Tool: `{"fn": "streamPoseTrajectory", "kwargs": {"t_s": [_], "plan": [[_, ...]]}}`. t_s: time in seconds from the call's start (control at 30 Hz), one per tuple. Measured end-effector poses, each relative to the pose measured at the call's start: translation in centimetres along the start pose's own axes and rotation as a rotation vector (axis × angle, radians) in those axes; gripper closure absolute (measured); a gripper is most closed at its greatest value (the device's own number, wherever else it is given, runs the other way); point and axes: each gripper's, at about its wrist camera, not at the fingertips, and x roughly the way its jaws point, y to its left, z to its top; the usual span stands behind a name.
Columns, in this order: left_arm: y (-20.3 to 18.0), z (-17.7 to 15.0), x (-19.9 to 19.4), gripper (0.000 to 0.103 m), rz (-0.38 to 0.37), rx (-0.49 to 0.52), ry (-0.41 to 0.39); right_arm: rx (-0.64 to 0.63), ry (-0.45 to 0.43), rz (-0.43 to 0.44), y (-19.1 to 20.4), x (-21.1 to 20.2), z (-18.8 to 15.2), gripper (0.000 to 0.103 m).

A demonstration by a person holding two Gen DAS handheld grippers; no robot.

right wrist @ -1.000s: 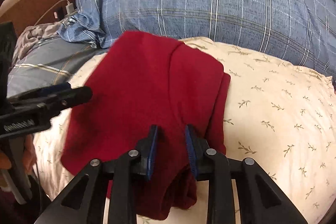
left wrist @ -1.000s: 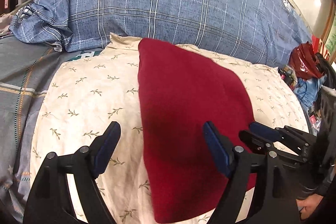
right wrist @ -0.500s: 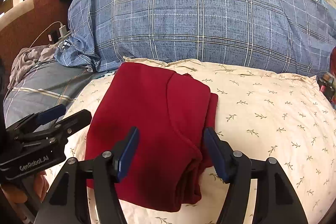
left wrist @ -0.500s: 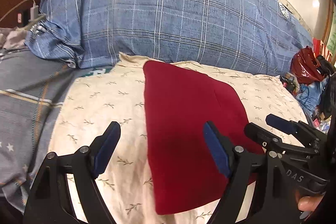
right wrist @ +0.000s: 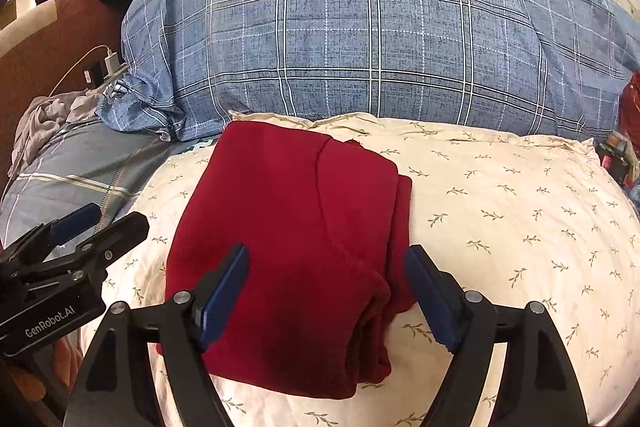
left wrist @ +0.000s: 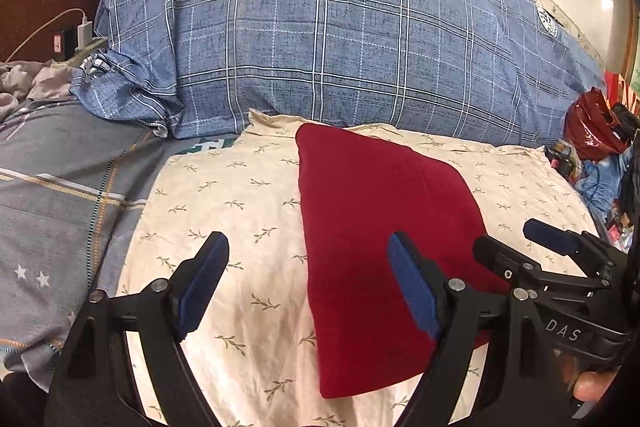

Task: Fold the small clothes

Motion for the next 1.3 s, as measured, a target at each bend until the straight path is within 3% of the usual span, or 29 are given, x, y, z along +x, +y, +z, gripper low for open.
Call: {"fn": "streamPoseTrajectory", "kwargs": {"t_s": [1.3], "plan": [[0.1,-0.1,2.1,0.021,0.018,-0.006,0.037,0.004,0.062,-0.006,0.1,2.6,-0.2,0.02]]}}
